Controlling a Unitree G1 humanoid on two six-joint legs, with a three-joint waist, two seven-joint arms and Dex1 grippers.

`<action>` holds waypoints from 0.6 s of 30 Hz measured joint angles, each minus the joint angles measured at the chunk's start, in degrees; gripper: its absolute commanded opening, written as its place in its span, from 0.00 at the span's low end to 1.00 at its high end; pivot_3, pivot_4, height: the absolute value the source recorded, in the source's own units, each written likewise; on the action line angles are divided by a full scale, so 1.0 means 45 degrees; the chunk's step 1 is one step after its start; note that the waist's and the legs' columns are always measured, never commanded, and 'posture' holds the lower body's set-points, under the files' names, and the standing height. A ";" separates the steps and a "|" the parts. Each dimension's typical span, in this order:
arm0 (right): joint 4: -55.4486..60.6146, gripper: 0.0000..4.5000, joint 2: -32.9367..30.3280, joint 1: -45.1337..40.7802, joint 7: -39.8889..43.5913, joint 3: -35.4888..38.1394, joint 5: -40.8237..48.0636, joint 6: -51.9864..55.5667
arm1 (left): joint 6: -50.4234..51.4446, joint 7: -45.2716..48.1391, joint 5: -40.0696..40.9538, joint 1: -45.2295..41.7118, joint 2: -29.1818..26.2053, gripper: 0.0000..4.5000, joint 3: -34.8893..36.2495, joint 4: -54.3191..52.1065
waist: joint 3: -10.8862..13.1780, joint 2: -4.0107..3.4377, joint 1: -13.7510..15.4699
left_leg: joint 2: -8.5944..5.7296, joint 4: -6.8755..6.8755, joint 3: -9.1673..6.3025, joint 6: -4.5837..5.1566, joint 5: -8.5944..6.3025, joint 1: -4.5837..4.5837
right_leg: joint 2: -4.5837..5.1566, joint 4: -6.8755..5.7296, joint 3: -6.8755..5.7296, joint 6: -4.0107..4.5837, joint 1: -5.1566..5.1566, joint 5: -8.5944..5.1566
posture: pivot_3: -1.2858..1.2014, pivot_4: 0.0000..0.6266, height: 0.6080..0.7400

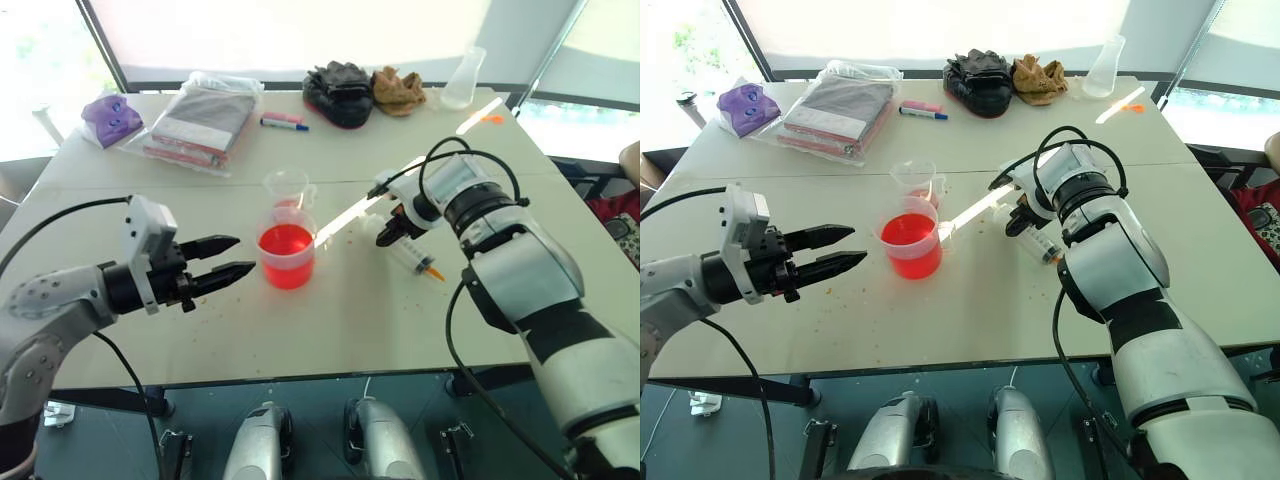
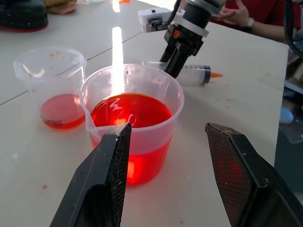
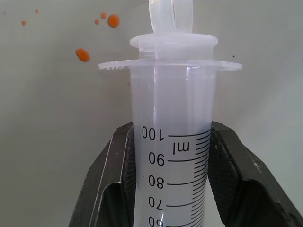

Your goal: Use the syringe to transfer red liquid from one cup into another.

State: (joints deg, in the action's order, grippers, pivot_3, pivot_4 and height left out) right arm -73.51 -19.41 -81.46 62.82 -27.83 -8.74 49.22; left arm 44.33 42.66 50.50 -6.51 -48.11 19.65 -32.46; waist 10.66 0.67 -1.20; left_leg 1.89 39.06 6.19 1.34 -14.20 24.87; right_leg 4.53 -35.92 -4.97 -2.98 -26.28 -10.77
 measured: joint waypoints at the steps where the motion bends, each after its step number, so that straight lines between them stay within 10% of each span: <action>1: -0.0025 0.33 0.0027 -0.0001 -0.0026 0.0085 -0.0077 0.0021 | 0.0000 -0.0114 0.0000 0.0033 0.0015 0.57 0.0067 -0.0027 | -0.0002 0.0003 0.0005 | 0.0000 0.0000 -0.0001 -0.0002 0.0001 -0.0003 | 0.0000 -0.0001 0.0000 0.0011 0.0002 -0.0006 | 0.52 0.24 1.00; 11: 0.0035 0.33 -0.0358 -0.1271 -0.1003 0.4362 0.1833 0.0217 | 0.0050 -0.0334 0.0323 -0.0122 -0.0260 0.57 0.1254 0.0679 | 0.0036 -0.0045 -0.0038 | 0.0000 -0.0003 0.0010 -0.0013 0.0011 0.0046 | -0.0007 -0.0035 0.0014 -0.0027 -0.0081 0.0017 | 0.52 0.24 1.00; 18: 0.9475 0.33 -0.0718 0.0246 -0.1240 0.6462 0.3956 -0.2867 | -0.0013 0.0908 0.0258 -0.1986 -0.1564 0.57 0.1339 0.3404 | 0.0005 -0.0002 0.0057 | 0.0003 -0.0015 -0.0012 -0.0013 0.0007 0.0073 | -0.0006 -0.0021 -0.0010 -0.0044 -0.0078 0.0006 | 0.52 0.24 1.00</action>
State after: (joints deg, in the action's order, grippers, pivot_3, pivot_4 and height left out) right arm -30.87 -22.64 -80.35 57.24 1.25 9.06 36.32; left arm 44.27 46.75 51.66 -15.45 -55.15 25.67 -17.15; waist 10.69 0.66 -0.94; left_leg 1.90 38.99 6.13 1.28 -14.16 25.20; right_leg 4.50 -36.02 -5.01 -3.18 -26.63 -10.75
